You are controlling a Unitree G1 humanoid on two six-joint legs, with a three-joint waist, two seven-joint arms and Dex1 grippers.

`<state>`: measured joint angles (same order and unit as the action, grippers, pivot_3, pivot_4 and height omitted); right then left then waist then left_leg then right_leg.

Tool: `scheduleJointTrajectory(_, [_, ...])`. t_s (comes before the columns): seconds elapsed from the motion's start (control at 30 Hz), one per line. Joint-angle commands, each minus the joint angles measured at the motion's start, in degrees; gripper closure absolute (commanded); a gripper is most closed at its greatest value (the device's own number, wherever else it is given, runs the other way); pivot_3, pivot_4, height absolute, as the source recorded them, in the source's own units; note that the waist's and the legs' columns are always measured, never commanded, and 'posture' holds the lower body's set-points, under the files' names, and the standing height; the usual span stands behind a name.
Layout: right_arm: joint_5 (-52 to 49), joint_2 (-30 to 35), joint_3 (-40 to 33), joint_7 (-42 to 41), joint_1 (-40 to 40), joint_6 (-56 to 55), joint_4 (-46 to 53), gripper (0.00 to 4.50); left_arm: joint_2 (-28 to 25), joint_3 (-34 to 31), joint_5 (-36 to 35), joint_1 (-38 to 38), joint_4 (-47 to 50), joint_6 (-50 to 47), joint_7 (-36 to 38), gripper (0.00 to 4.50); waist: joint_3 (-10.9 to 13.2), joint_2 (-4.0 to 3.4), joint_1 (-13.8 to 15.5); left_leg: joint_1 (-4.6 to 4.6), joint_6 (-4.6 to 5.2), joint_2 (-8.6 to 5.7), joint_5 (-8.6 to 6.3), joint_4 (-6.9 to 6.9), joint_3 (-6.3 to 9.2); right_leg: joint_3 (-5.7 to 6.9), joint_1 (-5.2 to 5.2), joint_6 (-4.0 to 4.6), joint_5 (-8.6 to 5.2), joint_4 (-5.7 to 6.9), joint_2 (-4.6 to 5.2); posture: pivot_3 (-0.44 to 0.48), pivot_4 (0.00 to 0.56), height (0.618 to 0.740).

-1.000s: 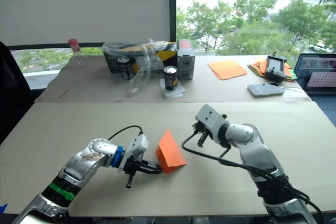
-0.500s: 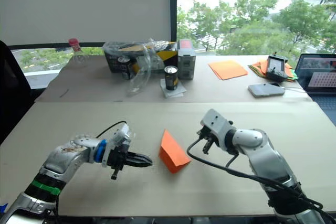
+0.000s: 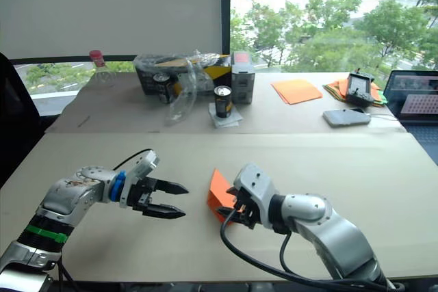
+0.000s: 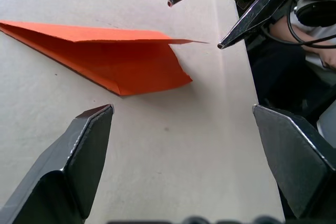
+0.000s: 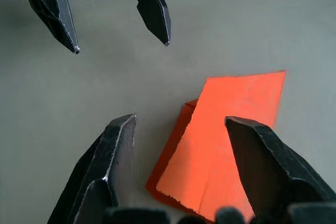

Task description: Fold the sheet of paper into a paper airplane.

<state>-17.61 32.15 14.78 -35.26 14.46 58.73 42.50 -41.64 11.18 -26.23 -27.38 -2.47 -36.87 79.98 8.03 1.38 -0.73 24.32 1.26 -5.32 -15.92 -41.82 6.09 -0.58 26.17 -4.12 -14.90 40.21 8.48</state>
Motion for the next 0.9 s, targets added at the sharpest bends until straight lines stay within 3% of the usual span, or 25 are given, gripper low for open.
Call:
scheduleJointTrajectory(0.03, [4.1,-0.3,4.1,4.7,1.2,-1.0,-0.3,0.47,-1.0,0.0,2.3,-2.5,-2.3,3.0,0.5,0.0,0.0,0.0,0.1,0.01,-0.01,0.0,0.01,0.0,0.0,0.0,0.01,0.01,0.01,0.0,0.0,0.0,0.15,0.67])
scheduleJointTrajectory(0.2, [9.6,-1.1,6.9,10.5,2.5,-1.7,-2.2,0.47,-3.0,1.0,2.5,-3.2,-3.5,2.2,4.2,0.0,0.0,0.02,-0.1,0.01,-0.01,-0.02,0.01,0.0,0.0,0.01,0.02,0.01,0.01,0.01,-0.01,0.0,0.15,0.67])
scheduleJointTrajectory(0.43, [13.5,1.9,7.6,10.8,3.4,-4.6,-1.7,2.69,-1.1,0.7,4.9,-5.4,-7.4,6.1,3.4,0.0,0.0,0.02,0.1,0.02,-0.01,-0.02,0.02,-0.01,0.0,0.07,0.02,0.01,0.01,0.04,-0.03,0.0,0.15,0.67])
scheduleJointTrajectory(0.6, [16.9,6.9,9.7,5.4,5.1,-17.7,-5.0,4.33,-1.0,0.0,5.5,-6.8,-10.5,7.4,3.6,0.0,0.0,0.03,-0.2,0.02,-0.01,-0.03,0.01,-0.02,-0.02,0.06,0.02,0.0,0.01,0.04,-0.03,0.0,0.15,0.67])
scheduleJointTrajectory(0.77, [20.2,10.7,11.1,-3.9,9.0,-45.2,-16.0,4.47,-1.7,-2.0,5.3,-5.8,-10.6,7.9,2.5,0.0,0.0,0.06,-0.7,-0.01,-0.01,0.0,0.01,-0.01,-0.07,0.06,0.02,-0.01,0.0,0.05,-0.05,0.0,0.15,0.67])
scheduleJointTrajectory(0.9, [21.0,10.5,11.1,-9.3,11.5,-59.8,-24.4,4.47,-2.1,-4.1,4.4,-4.0,-8.7,6.9,1.4,0.0,0.1,0.09,-0.8,0.0,-0.01,0.01,0.01,-0.02,-0.08,0.06,0.02,-0.01,0.01,0.04,-0.05,0.0,0.15,0.67])
